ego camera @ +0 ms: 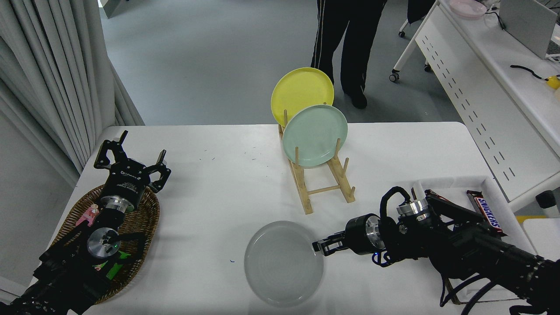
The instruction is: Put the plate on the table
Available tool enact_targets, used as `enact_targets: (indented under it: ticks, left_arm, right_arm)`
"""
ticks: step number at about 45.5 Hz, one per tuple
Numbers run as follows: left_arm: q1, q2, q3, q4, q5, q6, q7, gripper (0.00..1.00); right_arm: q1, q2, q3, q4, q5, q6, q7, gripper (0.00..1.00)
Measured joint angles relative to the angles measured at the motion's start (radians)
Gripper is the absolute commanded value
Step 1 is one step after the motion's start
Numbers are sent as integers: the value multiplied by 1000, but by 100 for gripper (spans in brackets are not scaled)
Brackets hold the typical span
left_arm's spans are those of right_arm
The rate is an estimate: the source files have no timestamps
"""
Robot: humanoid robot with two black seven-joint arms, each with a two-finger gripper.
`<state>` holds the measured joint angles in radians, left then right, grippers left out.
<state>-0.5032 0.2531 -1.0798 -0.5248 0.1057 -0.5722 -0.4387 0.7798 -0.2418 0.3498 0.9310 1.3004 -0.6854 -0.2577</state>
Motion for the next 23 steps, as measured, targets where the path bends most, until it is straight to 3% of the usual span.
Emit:
enact_targets:
  ticks: [23]
  left_arm:
    - [0,0,0,0,0,0,0,100]
  right_arm:
    - [0,3,6,-18,-20,3,-1,0]
